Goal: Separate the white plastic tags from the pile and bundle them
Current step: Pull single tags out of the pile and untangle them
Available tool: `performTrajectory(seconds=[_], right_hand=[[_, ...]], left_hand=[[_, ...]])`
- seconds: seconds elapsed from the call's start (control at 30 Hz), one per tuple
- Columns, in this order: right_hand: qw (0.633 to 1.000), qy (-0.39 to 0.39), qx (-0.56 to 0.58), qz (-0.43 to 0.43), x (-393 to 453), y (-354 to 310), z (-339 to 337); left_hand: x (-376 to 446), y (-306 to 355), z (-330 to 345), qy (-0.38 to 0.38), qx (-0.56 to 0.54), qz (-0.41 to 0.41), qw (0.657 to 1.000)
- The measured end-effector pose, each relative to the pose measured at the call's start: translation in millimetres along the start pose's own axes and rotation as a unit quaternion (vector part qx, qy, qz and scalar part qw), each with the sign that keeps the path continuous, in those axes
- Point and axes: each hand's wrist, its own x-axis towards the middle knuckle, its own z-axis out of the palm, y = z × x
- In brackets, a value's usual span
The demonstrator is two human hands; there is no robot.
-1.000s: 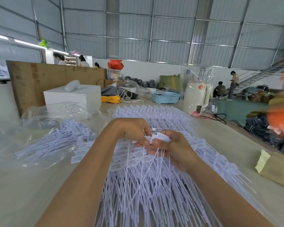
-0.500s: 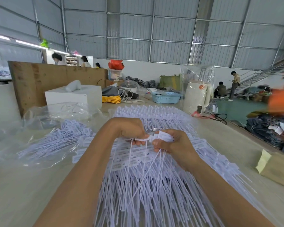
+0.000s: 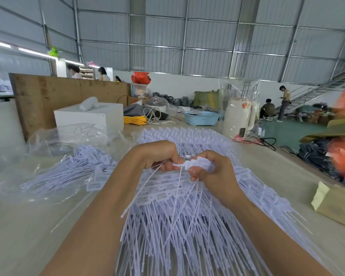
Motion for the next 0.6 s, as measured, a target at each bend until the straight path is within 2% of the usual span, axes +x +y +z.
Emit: performTrajectory(seconds=[0.23,0.33,0.4,0.5,0.6], right_hand=[[1.0,-0.008,0.001,0.001,-0.5,-2.6,-0.8],[1.0,-0.011,0.012,0.01,-0.7,-3.5,-4.6],[0.998,0.012,0.046,0.04,1.0,-5.3,-10.6],[0.984,0.097,0.11,0.098,8.7,-9.8,-28.9],[0.969,0.129,0.167,0.126,15.9,-18.6,-44.2]], left_hand=[[0.4,-2.2,-2.8,0.006,0.021,0.001,1.0],[0.1,-4.4,-2.9,0.024,0.069,0.002,0.997],[-0.2,-7.8,-3.8,0.029,0.124,0.004,0.992],[-0.6,-8.9,-4.4,0.033,0.196,0.001,0.98],[3.5,-0.7,-0.3,0.111,0.304,0.016,0.946]])
